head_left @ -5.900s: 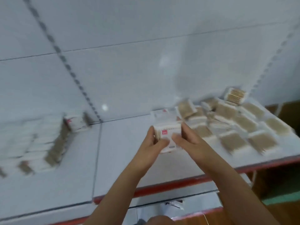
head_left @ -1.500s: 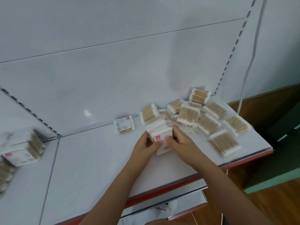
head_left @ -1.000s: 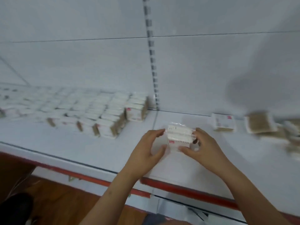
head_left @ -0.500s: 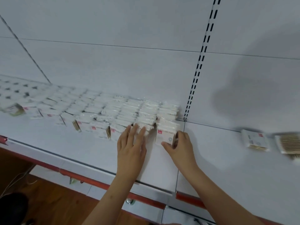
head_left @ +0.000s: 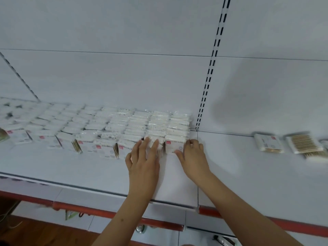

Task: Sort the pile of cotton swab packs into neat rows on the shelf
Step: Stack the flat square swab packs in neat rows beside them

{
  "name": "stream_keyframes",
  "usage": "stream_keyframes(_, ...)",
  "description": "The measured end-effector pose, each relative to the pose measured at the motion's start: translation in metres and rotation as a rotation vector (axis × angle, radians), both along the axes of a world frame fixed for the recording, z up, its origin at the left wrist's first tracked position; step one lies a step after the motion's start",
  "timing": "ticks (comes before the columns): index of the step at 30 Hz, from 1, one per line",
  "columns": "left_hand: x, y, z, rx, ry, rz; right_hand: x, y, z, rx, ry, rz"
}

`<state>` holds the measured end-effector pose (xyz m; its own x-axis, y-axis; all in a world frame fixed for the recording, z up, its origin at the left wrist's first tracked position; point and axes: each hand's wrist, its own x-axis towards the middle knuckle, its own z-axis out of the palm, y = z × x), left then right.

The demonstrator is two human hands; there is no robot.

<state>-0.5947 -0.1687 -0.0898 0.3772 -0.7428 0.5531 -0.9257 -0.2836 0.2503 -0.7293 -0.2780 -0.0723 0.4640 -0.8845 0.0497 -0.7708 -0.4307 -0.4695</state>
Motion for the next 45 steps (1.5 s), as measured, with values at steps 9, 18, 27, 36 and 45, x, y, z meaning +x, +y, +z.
stream_keyframes(9, -0.08, -0.03, 0.021, -0.075, 0.244, -0.55, -0.101, -0.015, 0.038, -0.008, -0.204, -0.254)
stream_keyframes(18, -0.18, -0.092, -0.014, 0.4, 0.217, -0.627, -0.235, -0.081, 0.009, -0.07, 0.048, -0.492)
stream_keyframes(27, -0.216, -0.124, 0.012, 0.296, 0.729, -0.631, -0.238, -0.109, -0.001, -0.036, -0.128, -0.535)
stream_keyframes(36, -0.247, -0.165, 0.033, 0.236, 1.537, -0.332, -0.312, -0.097, 0.013, 0.002, -0.302, 0.133)
stream_keyframes(45, -0.282, -0.182, 0.033, 0.078, 1.709, -0.294, -0.347, -0.147, 0.007, -0.305, -0.142, -0.593)
